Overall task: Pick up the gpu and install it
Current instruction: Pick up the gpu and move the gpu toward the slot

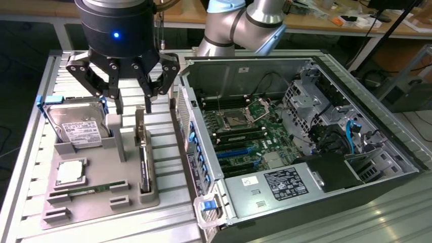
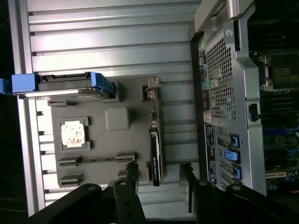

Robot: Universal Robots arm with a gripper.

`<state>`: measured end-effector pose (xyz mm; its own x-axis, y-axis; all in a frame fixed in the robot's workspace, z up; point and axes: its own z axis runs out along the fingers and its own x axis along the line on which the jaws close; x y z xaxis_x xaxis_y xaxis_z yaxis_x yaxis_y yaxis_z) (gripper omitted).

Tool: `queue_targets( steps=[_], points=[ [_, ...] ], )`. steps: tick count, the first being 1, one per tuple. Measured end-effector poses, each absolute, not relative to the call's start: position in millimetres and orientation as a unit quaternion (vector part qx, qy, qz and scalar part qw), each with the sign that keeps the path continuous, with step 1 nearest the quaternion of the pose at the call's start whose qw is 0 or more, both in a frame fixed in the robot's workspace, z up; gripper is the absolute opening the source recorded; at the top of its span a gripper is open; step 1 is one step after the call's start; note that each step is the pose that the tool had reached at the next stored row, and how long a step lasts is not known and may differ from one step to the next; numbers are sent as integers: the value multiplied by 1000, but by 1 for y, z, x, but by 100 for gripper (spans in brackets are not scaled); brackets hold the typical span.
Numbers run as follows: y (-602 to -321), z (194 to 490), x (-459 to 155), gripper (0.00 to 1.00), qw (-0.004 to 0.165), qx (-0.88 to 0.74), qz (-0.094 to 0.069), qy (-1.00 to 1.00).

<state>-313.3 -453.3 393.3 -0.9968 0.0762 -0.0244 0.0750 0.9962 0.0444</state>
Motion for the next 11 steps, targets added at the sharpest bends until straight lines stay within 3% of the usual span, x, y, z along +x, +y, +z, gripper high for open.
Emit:
queue_targets(
  steps=[11],
  points=[
    [-464, 393, -313, 48, 13, 38, 22, 999]
  ],
)
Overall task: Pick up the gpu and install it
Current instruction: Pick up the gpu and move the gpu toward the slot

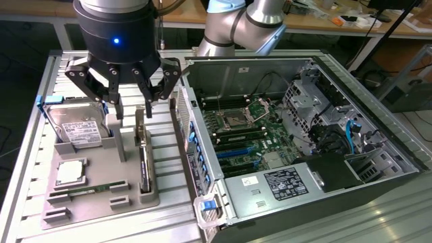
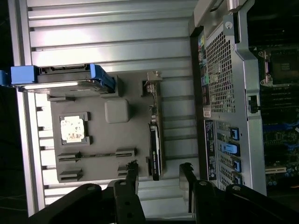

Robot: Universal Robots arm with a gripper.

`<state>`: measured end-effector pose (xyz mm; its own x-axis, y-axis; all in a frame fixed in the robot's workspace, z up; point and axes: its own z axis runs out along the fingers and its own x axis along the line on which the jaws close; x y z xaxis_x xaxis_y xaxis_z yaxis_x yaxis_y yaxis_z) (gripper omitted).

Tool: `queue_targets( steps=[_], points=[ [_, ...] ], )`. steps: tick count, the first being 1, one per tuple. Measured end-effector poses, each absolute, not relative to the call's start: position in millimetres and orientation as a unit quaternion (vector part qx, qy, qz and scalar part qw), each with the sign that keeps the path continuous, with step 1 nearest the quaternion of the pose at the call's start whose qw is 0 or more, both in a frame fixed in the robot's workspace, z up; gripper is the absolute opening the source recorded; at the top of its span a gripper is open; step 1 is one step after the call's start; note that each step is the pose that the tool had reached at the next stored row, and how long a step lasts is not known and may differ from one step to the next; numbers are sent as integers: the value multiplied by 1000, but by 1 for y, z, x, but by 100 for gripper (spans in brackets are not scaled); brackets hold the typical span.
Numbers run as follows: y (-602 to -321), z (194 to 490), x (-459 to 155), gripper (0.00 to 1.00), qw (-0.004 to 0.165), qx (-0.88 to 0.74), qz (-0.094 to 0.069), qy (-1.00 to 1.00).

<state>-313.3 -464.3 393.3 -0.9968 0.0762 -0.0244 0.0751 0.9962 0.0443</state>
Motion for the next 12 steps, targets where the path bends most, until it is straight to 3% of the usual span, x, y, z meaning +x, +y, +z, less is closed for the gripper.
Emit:
queue_targets(
  steps=[12],
  points=[
    [-487, 393, -313, 48, 13, 38, 22, 999]
  ],
)
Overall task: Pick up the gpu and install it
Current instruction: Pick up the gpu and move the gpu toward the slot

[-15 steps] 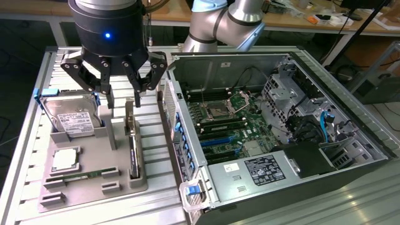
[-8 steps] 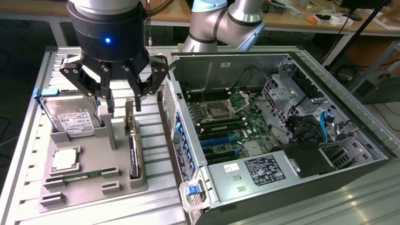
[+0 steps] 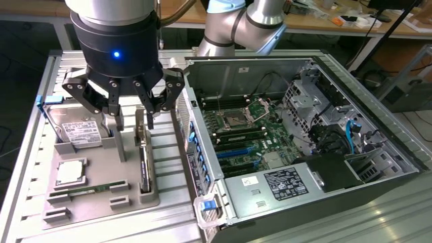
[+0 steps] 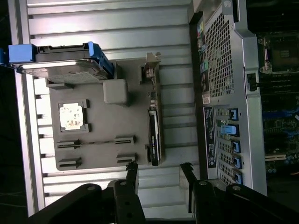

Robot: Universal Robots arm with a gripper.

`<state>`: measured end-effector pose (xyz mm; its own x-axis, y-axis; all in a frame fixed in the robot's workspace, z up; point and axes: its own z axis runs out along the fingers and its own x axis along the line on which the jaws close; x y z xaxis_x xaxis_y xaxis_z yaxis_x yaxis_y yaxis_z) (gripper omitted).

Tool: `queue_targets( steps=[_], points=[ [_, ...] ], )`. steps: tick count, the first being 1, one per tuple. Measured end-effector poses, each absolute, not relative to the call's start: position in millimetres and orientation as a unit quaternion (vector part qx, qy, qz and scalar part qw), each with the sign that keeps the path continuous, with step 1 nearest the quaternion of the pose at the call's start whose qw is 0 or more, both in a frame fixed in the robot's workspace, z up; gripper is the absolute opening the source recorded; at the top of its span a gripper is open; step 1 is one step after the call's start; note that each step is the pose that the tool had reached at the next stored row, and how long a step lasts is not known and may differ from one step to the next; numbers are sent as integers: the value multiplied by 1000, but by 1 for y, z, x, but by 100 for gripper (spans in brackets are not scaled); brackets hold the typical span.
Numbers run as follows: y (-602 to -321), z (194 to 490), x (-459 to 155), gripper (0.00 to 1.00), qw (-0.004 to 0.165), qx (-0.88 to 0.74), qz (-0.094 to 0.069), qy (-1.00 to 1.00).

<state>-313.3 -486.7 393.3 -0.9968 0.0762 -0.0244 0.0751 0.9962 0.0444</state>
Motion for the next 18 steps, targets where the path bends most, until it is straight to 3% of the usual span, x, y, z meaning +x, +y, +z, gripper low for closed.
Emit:
queue_targets(
  steps=[18],
  points=[
    [-487, 387, -313, 48, 13, 38, 22, 999]
  ],
)
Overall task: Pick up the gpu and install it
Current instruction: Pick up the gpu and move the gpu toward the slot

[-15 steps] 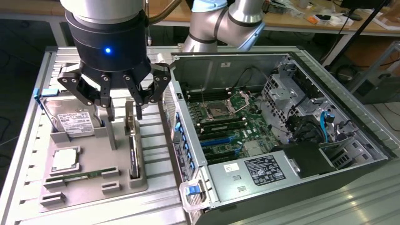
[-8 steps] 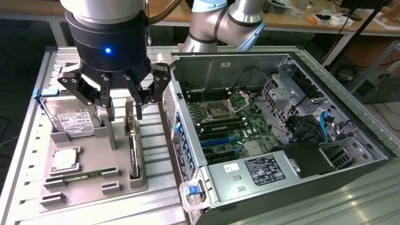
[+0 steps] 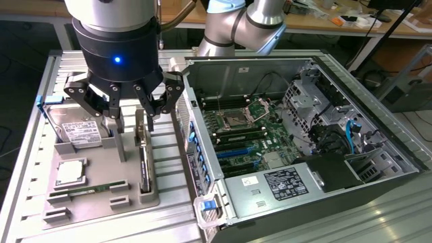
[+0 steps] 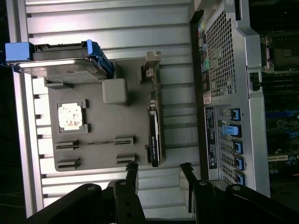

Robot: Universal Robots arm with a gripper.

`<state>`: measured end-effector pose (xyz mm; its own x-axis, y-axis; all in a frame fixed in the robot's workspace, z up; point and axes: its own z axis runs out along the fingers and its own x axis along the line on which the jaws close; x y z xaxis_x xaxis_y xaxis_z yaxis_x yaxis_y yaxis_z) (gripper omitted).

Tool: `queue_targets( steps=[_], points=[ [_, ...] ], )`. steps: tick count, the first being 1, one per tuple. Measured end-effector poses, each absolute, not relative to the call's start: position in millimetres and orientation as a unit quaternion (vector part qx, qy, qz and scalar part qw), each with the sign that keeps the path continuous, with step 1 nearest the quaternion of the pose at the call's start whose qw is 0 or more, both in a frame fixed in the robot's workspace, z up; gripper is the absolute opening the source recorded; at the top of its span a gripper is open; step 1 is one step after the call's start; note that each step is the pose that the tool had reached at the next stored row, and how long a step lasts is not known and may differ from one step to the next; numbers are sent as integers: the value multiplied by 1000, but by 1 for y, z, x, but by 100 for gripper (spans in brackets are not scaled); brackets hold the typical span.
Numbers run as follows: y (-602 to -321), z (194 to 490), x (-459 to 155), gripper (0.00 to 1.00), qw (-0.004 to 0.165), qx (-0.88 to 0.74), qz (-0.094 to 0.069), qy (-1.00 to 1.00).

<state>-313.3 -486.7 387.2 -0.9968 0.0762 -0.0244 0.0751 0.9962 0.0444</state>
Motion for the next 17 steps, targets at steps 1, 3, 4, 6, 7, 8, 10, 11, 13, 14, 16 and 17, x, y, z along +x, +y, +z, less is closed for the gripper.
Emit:
queue_targets(
  steps=[1, 3, 4, 6, 7, 8, 10, 11, 13, 14, 16, 17],
  points=[
    [-487, 387, -313, 48, 13, 38, 22, 999],
    [-487, 385, -313, 48, 13, 38, 22, 999],
    [-487, 385, -313, 48, 13, 38, 22, 999],
    [-487, 384, -313, 48, 13, 38, 22, 999],
    [-487, 383, -313, 48, 13, 38, 22, 999],
    [-487, 382, -313, 48, 13, 38, 22, 999],
    [-487, 381, -313, 48, 13, 38, 22, 999],
    [-487, 380, -313, 48, 13, 38, 22, 999],
    [-487, 378, -313, 48, 13, 38, 22, 999],
    [-487, 378, -313, 48, 13, 38, 22, 999],
    [-487, 377, -313, 48, 13, 38, 22, 999],
    [-487, 376, -313, 48, 13, 38, 22, 999]
  ],
)
